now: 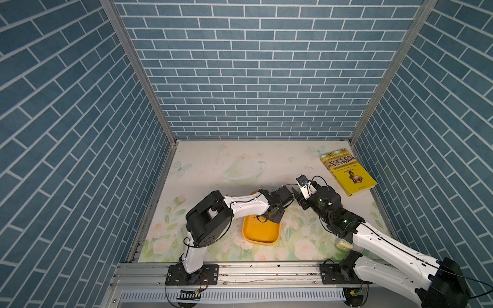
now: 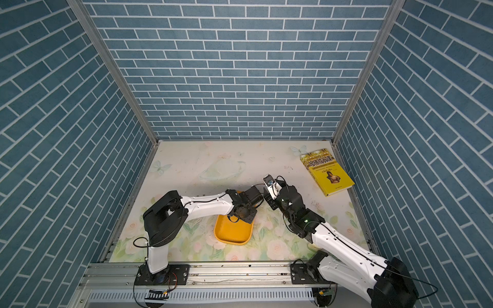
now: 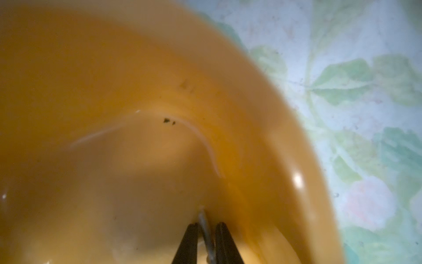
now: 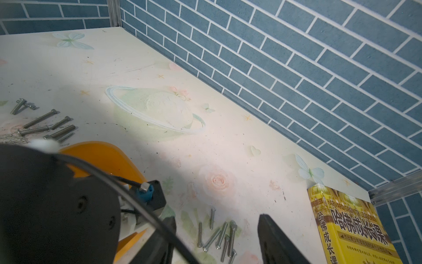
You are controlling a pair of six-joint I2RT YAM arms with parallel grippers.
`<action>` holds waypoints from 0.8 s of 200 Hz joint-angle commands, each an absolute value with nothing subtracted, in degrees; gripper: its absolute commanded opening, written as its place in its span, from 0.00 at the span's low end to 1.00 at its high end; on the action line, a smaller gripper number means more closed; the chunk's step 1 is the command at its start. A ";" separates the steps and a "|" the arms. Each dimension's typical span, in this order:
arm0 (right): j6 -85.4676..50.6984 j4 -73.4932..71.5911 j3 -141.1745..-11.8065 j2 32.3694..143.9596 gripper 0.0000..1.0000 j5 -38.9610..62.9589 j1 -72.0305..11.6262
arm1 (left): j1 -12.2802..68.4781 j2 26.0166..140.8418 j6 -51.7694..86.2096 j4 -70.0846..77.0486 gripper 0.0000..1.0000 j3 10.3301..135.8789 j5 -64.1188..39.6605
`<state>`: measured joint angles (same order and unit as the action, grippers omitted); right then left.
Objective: Take out the screws from the storage box
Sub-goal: Pick up the screw from the storage box.
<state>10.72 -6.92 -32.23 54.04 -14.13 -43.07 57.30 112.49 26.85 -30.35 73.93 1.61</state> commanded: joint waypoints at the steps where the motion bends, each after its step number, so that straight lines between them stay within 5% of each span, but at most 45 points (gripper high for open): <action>1: 9.37 -7.81 -33.25 53.00 0.62 -14.02 -42.86 | 57.66 118.95 26.63 -34.45 0.10 70.81 -0.35; 18: 9.32 -8.36 -33.01 52.91 0.62 -14.30 -42.88 | 57.46 119.63 26.25 -34.25 0.00 70.96 -0.18; 160: 9.27 -17.44 -25.84 43.54 0.60 -21.42 -42.06 | 51.66 87.30 24.36 -16.47 0.00 63.06 8.73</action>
<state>10.70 -13.61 -27.07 45.08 -18.83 -42.35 53.32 91.92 23.73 -19.27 67.11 4.34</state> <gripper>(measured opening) 0.596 0.081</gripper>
